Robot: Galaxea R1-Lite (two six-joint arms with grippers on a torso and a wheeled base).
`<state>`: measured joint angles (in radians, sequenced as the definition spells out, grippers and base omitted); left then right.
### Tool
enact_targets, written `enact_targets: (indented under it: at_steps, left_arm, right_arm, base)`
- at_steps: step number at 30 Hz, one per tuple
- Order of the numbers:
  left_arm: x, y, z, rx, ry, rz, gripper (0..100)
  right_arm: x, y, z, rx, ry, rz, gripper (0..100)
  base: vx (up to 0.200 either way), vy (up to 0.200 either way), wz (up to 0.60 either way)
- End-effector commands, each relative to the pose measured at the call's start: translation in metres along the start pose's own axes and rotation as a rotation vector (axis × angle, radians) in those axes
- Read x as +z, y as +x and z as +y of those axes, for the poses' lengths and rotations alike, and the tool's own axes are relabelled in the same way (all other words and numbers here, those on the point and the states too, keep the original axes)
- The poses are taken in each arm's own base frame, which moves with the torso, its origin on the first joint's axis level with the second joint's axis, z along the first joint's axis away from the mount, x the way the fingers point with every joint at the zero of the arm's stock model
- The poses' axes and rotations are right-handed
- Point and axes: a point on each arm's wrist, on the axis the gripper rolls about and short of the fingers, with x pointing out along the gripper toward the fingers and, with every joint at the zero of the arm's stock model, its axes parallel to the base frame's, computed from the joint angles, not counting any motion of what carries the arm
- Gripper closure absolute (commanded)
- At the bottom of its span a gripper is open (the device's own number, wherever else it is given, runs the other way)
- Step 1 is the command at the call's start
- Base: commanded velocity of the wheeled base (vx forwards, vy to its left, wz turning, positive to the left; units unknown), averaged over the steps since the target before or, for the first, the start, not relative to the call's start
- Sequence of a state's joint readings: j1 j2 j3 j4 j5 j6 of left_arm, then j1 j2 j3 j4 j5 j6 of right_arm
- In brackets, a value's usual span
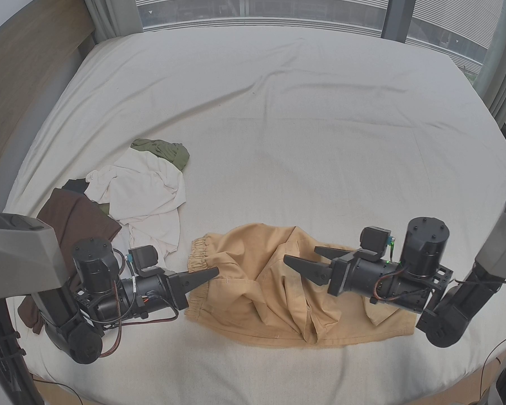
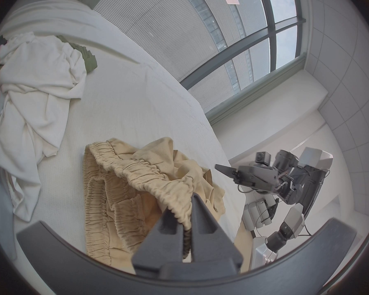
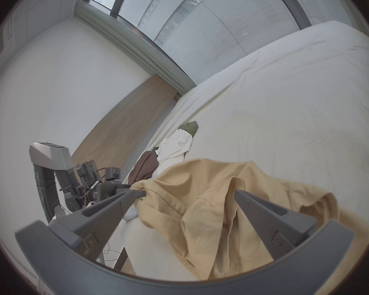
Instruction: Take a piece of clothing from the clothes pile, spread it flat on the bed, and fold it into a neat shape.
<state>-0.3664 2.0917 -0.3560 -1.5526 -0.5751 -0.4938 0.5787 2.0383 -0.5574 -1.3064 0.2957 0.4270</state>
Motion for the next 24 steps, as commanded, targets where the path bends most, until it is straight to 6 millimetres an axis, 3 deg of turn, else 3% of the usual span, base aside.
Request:
enact_targets:
  at_steps: [1,14,24]
  left_arm:
    - [0.0,-0.004,-0.003,0.001,0.016,0.0,100]
    - [-0.003,-0.003,-0.001,0.005,0.007,0.011,100]
    - [-0.004,-0.002,0.004,0.014,0.003,0.011,100]
  right_arm:
    - [-0.01,0.024,-0.01,-0.017,0.025,0.045,0]
    - [-0.024,0.032,-0.018,-0.036,0.033,0.073,0]
    - [-0.027,0.035,0.004,0.035,0.009,0.064,0]
  base:
    - [0.0,0.0,0.0]
    - [0.0,0.0,0.0]
    - [0.0,0.0,0.0]
